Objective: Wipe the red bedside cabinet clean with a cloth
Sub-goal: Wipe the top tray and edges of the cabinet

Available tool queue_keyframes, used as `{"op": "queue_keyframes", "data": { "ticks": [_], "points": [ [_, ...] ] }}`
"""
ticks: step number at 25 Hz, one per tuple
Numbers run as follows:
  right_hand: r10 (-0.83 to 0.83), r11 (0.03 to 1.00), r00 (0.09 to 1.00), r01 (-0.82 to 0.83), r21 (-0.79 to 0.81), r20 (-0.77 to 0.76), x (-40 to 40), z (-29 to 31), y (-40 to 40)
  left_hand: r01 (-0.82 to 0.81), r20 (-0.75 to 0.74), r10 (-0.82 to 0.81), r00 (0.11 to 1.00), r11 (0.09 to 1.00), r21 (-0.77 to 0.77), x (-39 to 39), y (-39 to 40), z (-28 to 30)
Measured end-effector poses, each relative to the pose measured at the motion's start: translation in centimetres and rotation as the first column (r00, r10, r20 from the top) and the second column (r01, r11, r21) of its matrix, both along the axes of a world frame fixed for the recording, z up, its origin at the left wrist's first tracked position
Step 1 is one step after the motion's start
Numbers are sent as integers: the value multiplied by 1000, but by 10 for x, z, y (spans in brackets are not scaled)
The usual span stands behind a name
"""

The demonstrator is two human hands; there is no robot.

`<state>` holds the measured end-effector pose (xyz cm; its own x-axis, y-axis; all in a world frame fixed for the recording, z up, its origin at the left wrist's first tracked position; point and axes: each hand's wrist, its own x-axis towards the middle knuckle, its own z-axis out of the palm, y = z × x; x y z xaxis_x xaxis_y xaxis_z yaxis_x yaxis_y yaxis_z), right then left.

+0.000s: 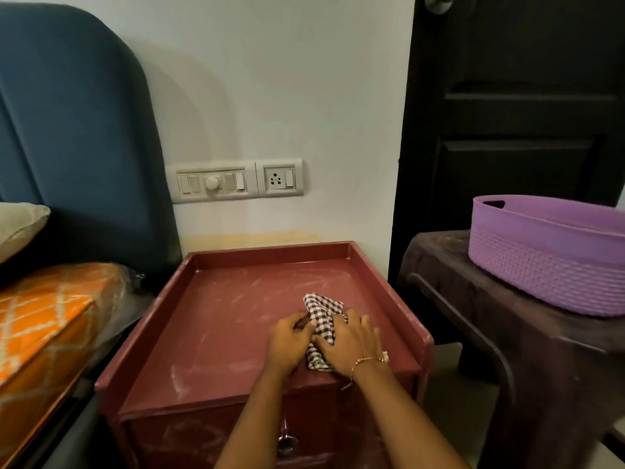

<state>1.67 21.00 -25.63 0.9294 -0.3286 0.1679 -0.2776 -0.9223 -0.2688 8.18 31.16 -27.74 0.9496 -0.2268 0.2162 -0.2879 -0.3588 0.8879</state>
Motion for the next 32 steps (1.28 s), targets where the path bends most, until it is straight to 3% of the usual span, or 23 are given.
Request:
{"op": "queue_keyframes", "data": {
  "ticks": [5,9,13,16,18,23,26,28,32],
  "points": [
    [30,999,999,-28,-46,28,12,-8,-3,-91,157,72,985,989,115,-2,-2,-4],
    [-11,999,1000,10,-37,-9,16,-4,-10,-46,255,-31,967,956,290,-2,-3,-6],
    [35,999,999,-36,-18,-33,10,7,-12,10,282,-113,953,940,342,-8,-3,-4],
    [33,998,998,-36,59,57,2,22,-22,46,273,-171,947,910,413,-8,-5,-3],
    [10,1000,996,-11,4,94,4,32,-30,2,291,-156,944,884,468,-1,-11,0],
    [-17,999,988,24,-42,154,27,64,-67,4,335,-162,928,905,426,22,-48,30],
    [-97,994,994,99,-34,55,25,61,-105,99,312,-246,918,902,420,21,-78,32],
    [-64,997,998,63,47,10,20,43,-120,139,275,-265,924,905,403,15,-96,21],
    [-15,922,984,-54,383,175,2,21,-127,212,232,-291,928,926,312,5,-118,5]
  ]
}}
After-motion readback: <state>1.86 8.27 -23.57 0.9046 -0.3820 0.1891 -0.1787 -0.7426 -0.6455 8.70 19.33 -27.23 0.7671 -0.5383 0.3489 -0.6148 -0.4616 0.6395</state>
